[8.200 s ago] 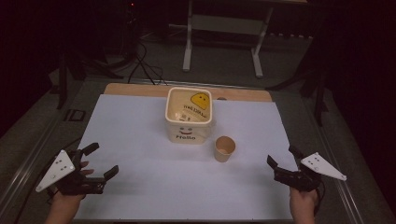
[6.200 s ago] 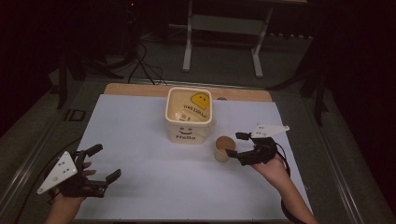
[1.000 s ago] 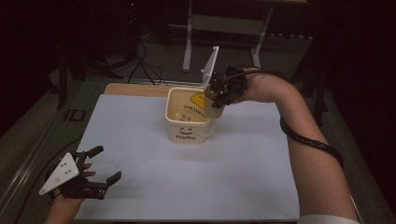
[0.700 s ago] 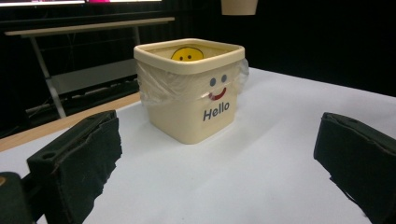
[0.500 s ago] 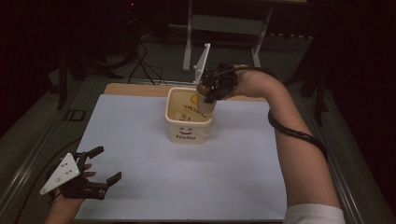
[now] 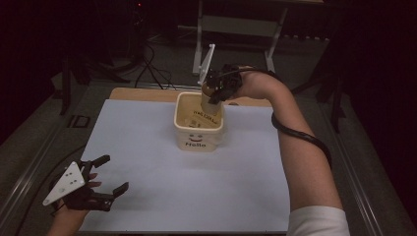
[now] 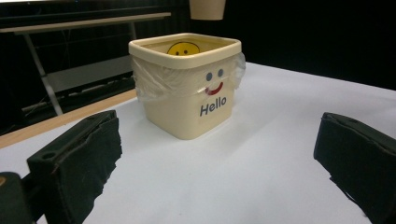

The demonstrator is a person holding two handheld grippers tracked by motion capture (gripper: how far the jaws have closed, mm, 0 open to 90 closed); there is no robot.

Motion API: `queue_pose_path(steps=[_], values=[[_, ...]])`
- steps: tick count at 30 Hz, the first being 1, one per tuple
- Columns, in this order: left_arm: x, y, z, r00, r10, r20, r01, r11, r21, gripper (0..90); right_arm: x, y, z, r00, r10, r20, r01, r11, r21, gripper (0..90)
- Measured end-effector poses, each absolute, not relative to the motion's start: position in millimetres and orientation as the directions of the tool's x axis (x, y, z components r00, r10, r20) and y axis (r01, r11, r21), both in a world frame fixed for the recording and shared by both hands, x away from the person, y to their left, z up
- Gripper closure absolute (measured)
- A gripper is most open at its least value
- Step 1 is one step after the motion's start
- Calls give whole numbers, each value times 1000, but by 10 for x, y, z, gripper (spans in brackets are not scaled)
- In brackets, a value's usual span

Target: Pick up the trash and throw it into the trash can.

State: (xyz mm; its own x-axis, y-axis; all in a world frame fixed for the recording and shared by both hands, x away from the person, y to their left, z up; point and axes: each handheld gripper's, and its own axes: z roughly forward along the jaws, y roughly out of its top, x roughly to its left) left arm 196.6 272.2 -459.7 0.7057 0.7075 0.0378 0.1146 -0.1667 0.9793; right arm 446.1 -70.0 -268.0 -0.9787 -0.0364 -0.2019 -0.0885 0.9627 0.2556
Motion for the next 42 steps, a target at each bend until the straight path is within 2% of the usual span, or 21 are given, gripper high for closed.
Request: queue_pose_path(steps=[11,12,13,16,23,31,42], values=[[1962,2732,-4599,706,707,39,114,-168,979,17,4616,-541,-2742,-974,-7,-228,-70,960,270,868],[1962,2732,-4599,706,707,39,115,-169,979,17,4624,-533,-2748,-975,0,-224,-62,961,270,847],[1962,2733,-4600,706,707,38,115,-168,979,17,4632,-526,-2758,-976,11,-219,-52,959,279,709],[1965,2731,-4602,707,706,38,117,-170,978,17,4656,-519,-2759,-974,82,-213,17,957,290,546],[1965,2730,-4600,709,704,38,116,-170,979,17,4613,-631,-2687,-970,129,-207,61,951,304,445],[1950,2735,-4598,706,707,37,118,-168,979,17,4508,-867,-2621,-957,204,-206,120,926,358,278],[1946,2726,-4592,706,708,36,118,-167,979,17,4325,-1104,-2618,-944,279,-174,188,892,411,138]])
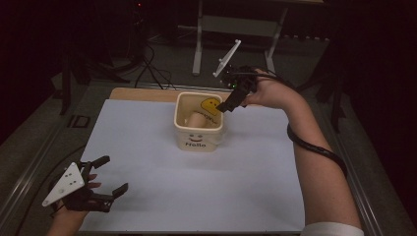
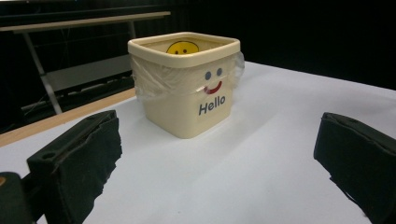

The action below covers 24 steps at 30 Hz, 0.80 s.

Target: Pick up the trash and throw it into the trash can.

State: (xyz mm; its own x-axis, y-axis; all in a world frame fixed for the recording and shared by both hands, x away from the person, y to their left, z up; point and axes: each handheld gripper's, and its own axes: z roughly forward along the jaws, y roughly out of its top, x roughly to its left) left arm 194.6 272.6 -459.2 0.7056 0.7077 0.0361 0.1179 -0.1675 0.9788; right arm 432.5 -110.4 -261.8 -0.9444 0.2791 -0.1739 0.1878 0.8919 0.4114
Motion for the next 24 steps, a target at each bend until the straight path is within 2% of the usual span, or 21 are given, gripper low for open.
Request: queue_pose_path(steps=[11,18,24], values=[[1944,2726,-4586,705,708,37,115,-166,979,17,4129,-1276,-2714,-941,286,-180,183,878,442,124],[1940,2726,-4583,706,708,34,116,-163,980,17,4003,-1462,-2869,-932,317,-176,197,850,488,126],[1939,2720,-4582,707,706,39,115,-169,979,17,3900,-1671,-3053,-912,383,-147,246,798,551,134]])
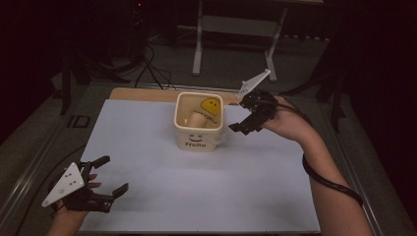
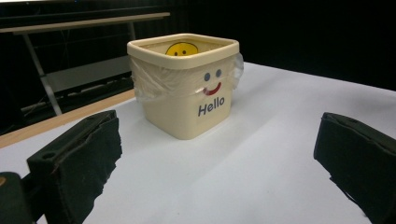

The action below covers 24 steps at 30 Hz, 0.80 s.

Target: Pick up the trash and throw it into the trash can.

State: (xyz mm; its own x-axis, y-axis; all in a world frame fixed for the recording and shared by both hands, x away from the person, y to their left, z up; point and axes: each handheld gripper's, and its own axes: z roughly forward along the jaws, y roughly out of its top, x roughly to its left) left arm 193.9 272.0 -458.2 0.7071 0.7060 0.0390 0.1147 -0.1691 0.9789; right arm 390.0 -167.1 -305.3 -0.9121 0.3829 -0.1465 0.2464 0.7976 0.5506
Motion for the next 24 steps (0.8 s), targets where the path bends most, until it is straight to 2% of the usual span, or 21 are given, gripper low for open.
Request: queue_pose_path(steps=[11,24], values=[[1939,2709,-4584,707,707,40,116,-171,978,17,3663,-1989,-3518,-890,452,-51,322,706,631,134],[1944,2714,-4592,706,707,33,122,-167,978,17,3450,-2119,-4061,-868,497,-12,351,629,693,134]])
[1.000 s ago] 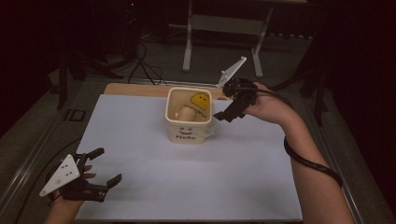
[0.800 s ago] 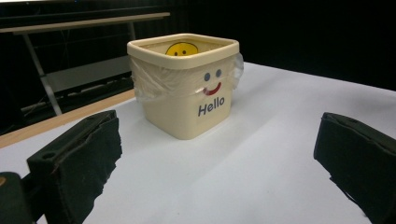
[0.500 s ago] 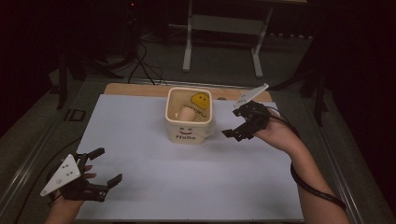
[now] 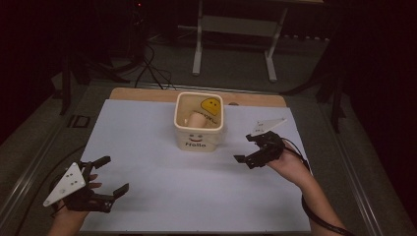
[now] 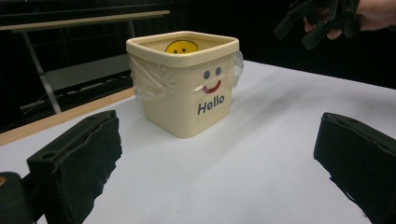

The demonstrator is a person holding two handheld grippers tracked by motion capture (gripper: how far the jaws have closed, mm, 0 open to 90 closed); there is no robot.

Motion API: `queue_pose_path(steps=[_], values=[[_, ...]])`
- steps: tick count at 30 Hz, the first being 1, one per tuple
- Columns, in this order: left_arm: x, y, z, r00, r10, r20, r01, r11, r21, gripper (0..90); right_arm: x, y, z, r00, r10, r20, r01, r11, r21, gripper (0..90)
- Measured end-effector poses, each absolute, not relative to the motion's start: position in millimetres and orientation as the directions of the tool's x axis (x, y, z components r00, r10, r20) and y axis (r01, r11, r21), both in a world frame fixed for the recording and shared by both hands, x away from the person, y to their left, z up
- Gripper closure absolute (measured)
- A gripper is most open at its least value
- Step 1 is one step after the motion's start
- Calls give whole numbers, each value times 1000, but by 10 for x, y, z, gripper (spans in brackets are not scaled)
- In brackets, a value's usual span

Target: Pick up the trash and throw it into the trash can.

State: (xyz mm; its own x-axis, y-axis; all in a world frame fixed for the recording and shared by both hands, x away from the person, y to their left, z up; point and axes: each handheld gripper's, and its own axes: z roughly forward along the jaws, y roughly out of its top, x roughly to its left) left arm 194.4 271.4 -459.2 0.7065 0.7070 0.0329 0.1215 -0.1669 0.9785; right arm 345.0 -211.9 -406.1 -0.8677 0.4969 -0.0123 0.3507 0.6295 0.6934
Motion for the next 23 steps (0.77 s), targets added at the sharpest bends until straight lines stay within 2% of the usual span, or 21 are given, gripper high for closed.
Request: queue_pose_path(steps=[15,23], values=[[1948,2709,-4594,708,706,34,122,-169,978,17,3184,-2247,-4454,-823,568,15,384,538,750,136],[1957,2706,-4598,709,704,34,124,-171,977,17,3165,-2288,-4583,-819,574,23,397,537,744,136]])
